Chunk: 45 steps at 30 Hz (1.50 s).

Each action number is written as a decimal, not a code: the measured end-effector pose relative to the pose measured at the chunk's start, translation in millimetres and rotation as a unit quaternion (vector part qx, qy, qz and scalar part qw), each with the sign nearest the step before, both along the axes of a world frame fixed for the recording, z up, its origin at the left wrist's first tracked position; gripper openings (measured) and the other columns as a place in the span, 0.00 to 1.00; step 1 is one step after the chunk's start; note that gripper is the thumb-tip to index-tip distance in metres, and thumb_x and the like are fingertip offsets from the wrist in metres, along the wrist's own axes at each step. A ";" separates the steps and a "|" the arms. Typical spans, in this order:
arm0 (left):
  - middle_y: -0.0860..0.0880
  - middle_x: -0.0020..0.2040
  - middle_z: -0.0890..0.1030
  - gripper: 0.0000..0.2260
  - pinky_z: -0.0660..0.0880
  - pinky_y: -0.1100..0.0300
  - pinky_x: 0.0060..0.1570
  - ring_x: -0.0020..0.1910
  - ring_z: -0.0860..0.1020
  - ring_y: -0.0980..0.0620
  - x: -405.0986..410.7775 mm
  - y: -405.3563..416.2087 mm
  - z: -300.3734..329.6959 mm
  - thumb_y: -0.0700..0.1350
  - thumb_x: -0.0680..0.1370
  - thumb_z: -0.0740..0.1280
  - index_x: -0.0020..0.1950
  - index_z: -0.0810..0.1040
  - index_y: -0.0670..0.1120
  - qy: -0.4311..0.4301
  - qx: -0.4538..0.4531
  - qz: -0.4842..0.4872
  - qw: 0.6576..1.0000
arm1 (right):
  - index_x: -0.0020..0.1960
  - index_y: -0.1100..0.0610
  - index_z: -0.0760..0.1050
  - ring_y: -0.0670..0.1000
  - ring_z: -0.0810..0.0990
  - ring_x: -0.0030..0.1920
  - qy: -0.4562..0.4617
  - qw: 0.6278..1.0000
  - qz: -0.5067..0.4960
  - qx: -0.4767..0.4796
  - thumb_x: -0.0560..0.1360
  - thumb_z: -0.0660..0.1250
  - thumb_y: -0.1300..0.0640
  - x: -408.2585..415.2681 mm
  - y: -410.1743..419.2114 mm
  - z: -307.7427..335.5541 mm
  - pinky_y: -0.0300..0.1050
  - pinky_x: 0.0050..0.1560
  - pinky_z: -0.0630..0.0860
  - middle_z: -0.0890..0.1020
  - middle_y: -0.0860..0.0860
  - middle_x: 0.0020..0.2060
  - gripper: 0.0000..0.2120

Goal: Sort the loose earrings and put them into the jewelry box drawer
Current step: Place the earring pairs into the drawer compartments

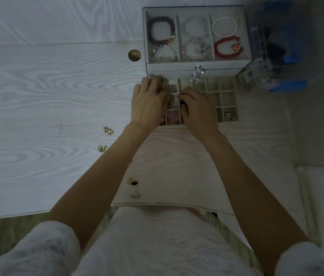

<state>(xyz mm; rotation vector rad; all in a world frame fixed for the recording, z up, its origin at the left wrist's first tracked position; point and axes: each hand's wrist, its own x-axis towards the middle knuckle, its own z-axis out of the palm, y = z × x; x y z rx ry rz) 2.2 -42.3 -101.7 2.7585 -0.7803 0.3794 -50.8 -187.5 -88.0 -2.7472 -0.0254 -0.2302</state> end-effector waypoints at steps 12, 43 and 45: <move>0.47 0.44 0.82 0.08 0.68 0.62 0.43 0.42 0.76 0.48 -96.8 111.4 29.5 0.42 0.78 0.63 0.54 0.80 0.44 0.135 -0.152 0.066 0.977 | 0.53 0.61 0.78 0.58 0.74 0.54 0.015 0.993 0.098 0.071 0.74 0.61 0.65 -54.2 44.6 8.1 0.49 0.57 0.70 0.79 0.56 0.51 0.11; 0.43 0.48 0.80 0.06 0.78 0.54 0.42 0.40 0.80 0.47 -113.2 152.8 -5.4 0.38 0.74 0.69 0.50 0.82 0.41 0.187 -0.174 0.177 0.951 | 0.44 0.60 0.80 0.56 0.79 0.36 0.064 0.965 0.248 0.050 0.64 0.73 0.72 -74.3 114.9 -30.9 0.48 0.30 0.78 0.82 0.54 0.37 0.12; 0.42 0.46 0.81 0.06 0.78 0.54 0.40 0.39 0.80 0.46 -111.0 152.8 -5.4 0.38 0.74 0.69 0.49 0.82 0.40 0.185 -0.166 0.173 0.953 | 0.43 0.59 0.80 0.55 0.79 0.34 0.058 0.966 0.247 0.045 0.63 0.73 0.73 -74.3 115.5 -29.5 0.46 0.28 0.77 0.81 0.53 0.35 0.13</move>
